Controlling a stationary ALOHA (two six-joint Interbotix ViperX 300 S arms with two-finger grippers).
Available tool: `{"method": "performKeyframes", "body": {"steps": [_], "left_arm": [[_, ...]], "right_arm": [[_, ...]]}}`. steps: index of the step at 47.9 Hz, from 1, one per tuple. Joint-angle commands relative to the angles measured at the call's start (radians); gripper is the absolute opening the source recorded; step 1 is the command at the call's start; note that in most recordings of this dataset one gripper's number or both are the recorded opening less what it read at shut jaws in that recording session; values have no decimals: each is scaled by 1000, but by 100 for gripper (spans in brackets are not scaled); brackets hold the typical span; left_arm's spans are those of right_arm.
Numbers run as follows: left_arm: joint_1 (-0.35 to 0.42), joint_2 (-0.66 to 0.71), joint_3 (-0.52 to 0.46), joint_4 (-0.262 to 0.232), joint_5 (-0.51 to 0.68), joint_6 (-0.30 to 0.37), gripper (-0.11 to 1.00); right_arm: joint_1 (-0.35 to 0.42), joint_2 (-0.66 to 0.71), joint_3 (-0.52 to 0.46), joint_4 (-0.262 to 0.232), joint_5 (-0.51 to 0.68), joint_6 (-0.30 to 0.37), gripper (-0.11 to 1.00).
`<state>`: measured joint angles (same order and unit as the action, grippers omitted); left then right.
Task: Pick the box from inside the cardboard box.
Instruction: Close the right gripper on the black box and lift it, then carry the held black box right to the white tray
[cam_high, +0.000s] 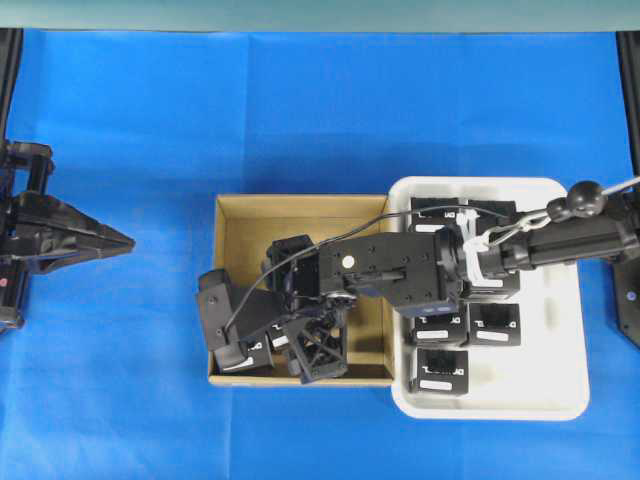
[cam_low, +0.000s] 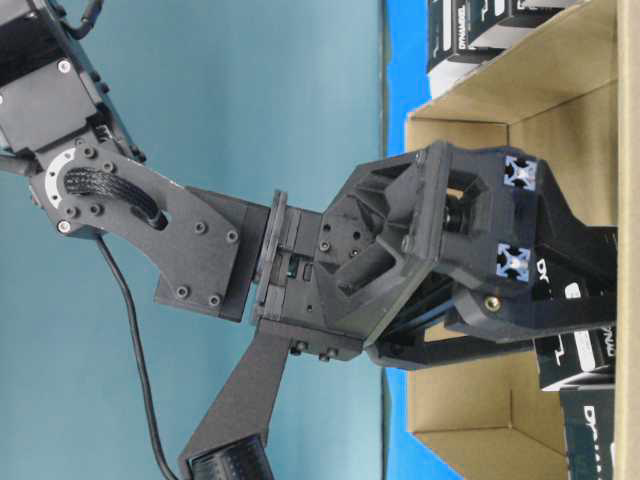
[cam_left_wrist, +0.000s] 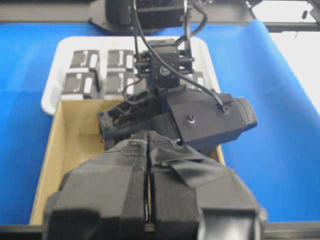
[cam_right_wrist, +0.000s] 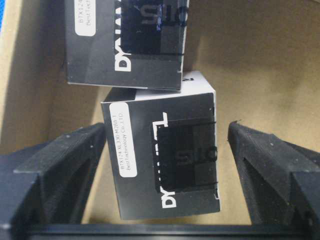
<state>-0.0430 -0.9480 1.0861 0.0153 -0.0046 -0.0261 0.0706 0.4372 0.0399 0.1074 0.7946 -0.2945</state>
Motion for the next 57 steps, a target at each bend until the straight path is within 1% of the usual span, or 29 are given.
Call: {"method": "performKeyframes", "body": {"steps": [1,9,11,14,19,27,31,35,44,50,57], "left_arm": [[-3,6,-28,2,-6,-2,-5],[-2,6,-28,2,-6,-2,-5],[-3,6,-28,2,-5,-2,-5],[-3,6,-28,2,-6,-2,-5],[-3,8,-28,3,-5,-2,-5],[-3,6,-28,2,-5,-2,-5],[-3,8,-28,2,-5,-2,-5],[-3,6,-29,2,-5,-2,-5],[-3,5,-28,2,-5,-2,-5],[-3,5,-28,3,-5,0,-5],[-3,5,-28,2,-5,-2,-5]], "right_arm": [[12,5,-8,-3,-3,0,90],[18,5,-8,-3,2,-2,69],[18,5,-9,-3,6,-2,66],[18,3,-11,-2,17,-2,64],[18,-6,-17,-3,31,2,64],[2,-61,-28,-2,69,17,64],[-11,-101,-38,-2,95,46,64],[-28,-155,-49,-2,137,92,64],[-49,-307,-34,5,224,173,64],[-41,-393,0,6,296,225,64],[-2,-474,66,12,373,301,64]]}}
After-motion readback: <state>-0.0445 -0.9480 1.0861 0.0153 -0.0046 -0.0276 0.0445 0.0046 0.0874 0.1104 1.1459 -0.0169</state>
